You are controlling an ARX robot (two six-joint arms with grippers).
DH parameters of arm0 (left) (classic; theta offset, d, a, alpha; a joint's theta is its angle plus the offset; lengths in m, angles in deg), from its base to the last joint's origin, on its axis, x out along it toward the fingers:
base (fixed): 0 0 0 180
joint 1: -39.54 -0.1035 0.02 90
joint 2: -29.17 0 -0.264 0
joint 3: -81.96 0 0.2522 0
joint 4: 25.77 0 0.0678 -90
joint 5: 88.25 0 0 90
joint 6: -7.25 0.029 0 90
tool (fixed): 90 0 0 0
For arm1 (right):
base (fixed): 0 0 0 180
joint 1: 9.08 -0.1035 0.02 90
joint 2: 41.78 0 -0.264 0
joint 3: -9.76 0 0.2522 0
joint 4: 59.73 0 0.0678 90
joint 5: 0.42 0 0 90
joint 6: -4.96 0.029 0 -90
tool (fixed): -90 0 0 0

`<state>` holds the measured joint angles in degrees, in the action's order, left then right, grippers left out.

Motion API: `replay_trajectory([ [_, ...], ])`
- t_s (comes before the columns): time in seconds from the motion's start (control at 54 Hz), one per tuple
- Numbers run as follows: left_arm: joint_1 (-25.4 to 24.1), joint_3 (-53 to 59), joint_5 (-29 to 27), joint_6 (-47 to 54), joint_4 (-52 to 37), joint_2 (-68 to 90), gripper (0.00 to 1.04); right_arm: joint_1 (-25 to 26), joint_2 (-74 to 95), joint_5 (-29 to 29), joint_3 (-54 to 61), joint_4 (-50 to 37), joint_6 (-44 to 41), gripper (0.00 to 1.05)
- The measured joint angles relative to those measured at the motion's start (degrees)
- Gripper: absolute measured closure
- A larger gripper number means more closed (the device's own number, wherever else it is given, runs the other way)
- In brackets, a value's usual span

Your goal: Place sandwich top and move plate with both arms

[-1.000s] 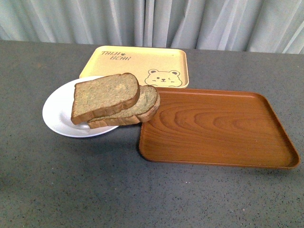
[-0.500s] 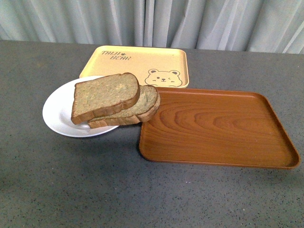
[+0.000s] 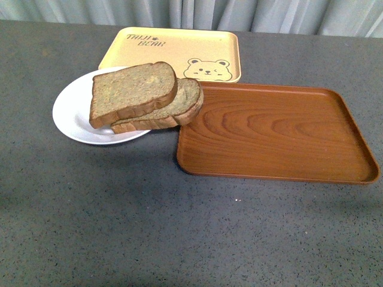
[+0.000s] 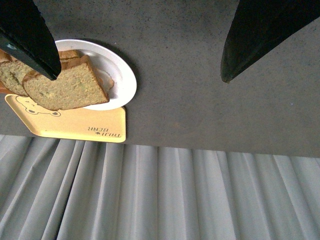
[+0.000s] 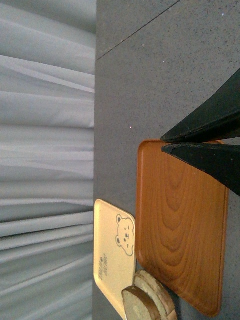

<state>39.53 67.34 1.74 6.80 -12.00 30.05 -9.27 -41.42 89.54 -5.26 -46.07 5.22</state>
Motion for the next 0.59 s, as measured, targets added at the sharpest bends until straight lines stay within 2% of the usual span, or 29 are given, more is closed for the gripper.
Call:
replay_trajectory([
  [0.037,0.0,0.0,0.0,0.0,0.0,0.0,0.09,0.0,0.0,0.0,0.0,0.0,0.0,0.96],
  [0.241,-0.2,-0.1,0.9,-0.6,0.4,0.3,0.09,0.0,0.0,0.0,0.0,0.0,0.0,0.47],
  [0.259,-0.9,-0.8,3.2,-1.4,2.5,1.5,0.09,0.0,0.0,0.0,0.0,0.0,0.0,0.44],
  [0.296,-3.3,-4.7,11.9,-5.9,11.2,6.3,0.09,0.0,0.0,-0.1,0.0,0.0,0.0,0.38],
  [0.37,-4.5,-10.5,20.9,-15.1,18.5,18.9,0.09,0.0,0.0,0.1,0.0,0.0,0.0,0.26],
  [0.407,-4.3,-13.4,23.7,-21.6,16.0,28.7,0.09,0.0,-0.1,0.1,0.0,0.0,0.0,0.19],
  [0.481,-3.7,-16.3,24.0,-28.2,8.6,40.5,0.09,0.0,-0.1,0.0,0.0,0.0,0.0,0.08],
  [0.593,-3.7,-19.0,23.3,-34.9,-2.2,55.4,0.09,0.0,-0.1,-0.1,0.0,0.0,0.0,0.09],
])
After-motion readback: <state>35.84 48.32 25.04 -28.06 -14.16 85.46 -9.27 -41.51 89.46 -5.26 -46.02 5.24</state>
